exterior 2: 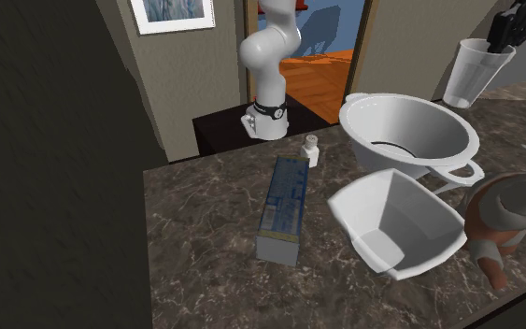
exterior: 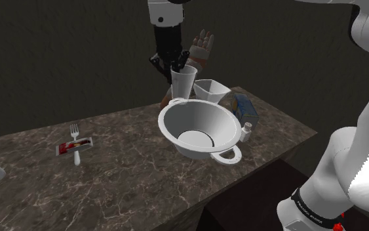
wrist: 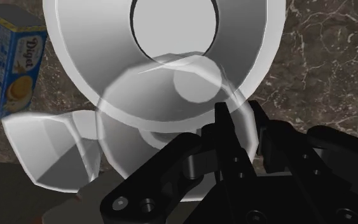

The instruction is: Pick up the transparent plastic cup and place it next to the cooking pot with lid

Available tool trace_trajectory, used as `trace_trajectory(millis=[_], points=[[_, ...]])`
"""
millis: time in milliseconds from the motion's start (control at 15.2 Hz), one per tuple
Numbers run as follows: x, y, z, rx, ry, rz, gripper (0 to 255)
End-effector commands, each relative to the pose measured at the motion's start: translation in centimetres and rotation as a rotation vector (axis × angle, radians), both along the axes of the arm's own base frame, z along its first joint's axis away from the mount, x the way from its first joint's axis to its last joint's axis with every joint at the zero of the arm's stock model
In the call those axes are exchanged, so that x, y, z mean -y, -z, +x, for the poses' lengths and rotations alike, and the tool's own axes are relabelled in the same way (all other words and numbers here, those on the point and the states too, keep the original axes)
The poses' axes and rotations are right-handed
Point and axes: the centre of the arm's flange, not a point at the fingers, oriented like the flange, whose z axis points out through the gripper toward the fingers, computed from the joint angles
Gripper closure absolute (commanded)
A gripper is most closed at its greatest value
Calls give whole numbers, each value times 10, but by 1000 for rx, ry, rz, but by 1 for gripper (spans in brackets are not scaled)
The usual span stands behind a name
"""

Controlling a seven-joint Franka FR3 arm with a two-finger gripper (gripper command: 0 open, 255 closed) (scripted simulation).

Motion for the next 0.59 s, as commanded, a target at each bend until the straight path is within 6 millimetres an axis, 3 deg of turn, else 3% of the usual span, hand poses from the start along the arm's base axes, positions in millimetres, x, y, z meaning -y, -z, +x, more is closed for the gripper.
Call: trace_trajectory(millis=[0, 528], points=[[-27, 0, -5, 0, 1, 0, 255], [-132, 0, -22, 0, 1, 0, 255]])
